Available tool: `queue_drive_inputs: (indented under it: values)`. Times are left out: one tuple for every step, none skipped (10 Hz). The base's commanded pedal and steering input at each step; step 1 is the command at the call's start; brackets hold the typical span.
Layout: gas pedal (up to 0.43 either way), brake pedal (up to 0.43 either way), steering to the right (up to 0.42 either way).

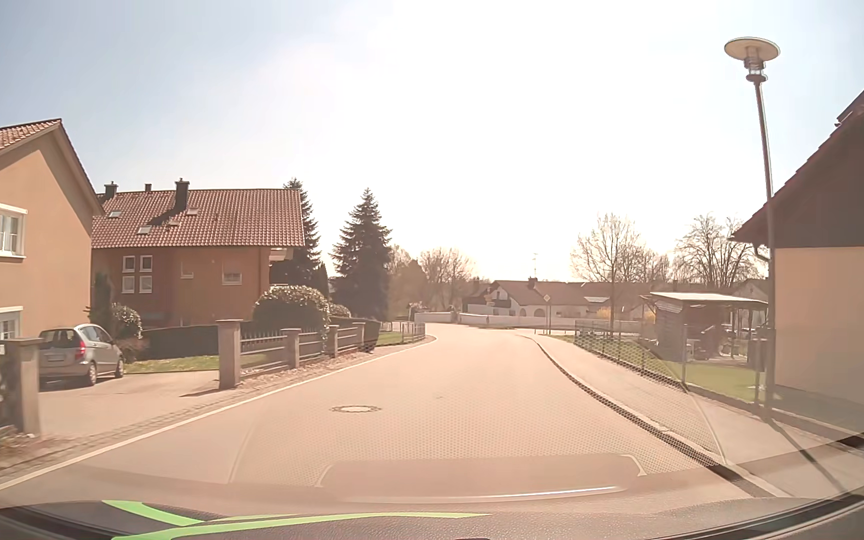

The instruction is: Follow the waypoints while adhering to traffic rules and regulations

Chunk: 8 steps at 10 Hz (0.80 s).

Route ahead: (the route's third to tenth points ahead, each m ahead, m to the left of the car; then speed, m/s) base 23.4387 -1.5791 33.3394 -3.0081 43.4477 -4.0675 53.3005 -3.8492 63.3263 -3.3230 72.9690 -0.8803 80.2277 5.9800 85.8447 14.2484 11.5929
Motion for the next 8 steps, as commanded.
queue_drive_inputs:
  values:
    - [0.059, 0.000, 0.051]
    - [0.059, 0.000, 0.049]
    - [0.059, 0.000, 0.046]
    - [0.059, 0.000, 0.041]
    - [0.059, 0.000, 0.037]
    - [0.059, 0.000, 0.035]
    - [0.059, 0.000, 0.035]
    - [0.059, 0.000, 0.035]
